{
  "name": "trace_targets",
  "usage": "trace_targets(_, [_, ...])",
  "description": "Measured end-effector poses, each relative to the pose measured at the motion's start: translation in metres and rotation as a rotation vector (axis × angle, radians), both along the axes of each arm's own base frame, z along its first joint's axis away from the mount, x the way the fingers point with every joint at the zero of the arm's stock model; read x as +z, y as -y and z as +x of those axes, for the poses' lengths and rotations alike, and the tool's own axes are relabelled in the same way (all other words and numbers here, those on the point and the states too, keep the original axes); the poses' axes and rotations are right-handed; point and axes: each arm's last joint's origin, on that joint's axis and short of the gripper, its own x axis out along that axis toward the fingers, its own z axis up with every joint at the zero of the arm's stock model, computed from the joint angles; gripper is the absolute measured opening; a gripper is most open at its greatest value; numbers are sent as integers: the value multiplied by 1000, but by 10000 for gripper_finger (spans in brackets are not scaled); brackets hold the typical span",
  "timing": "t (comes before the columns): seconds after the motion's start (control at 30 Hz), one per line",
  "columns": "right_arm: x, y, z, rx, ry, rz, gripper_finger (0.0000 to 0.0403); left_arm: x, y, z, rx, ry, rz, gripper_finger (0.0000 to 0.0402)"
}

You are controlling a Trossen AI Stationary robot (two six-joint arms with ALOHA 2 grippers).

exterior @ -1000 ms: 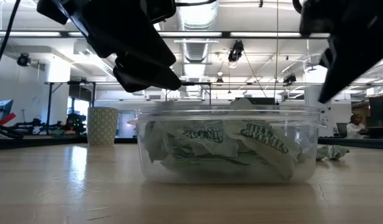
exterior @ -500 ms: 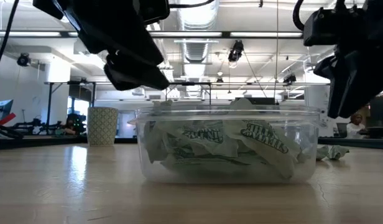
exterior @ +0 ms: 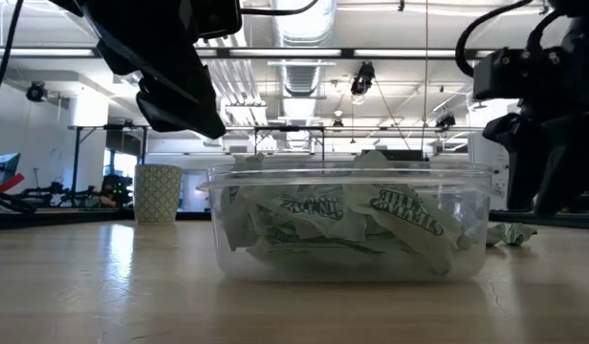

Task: Pick and place Stevia / Truvia into bins
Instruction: Put the stevia packet into the transparent container

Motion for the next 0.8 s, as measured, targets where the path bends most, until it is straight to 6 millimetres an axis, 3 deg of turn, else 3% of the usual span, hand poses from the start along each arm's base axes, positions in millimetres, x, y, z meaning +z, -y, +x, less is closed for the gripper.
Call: trace_targets(0.8, [-28,17,-3,-130,106,98,196,0,0,0,22,-5,-14,157])
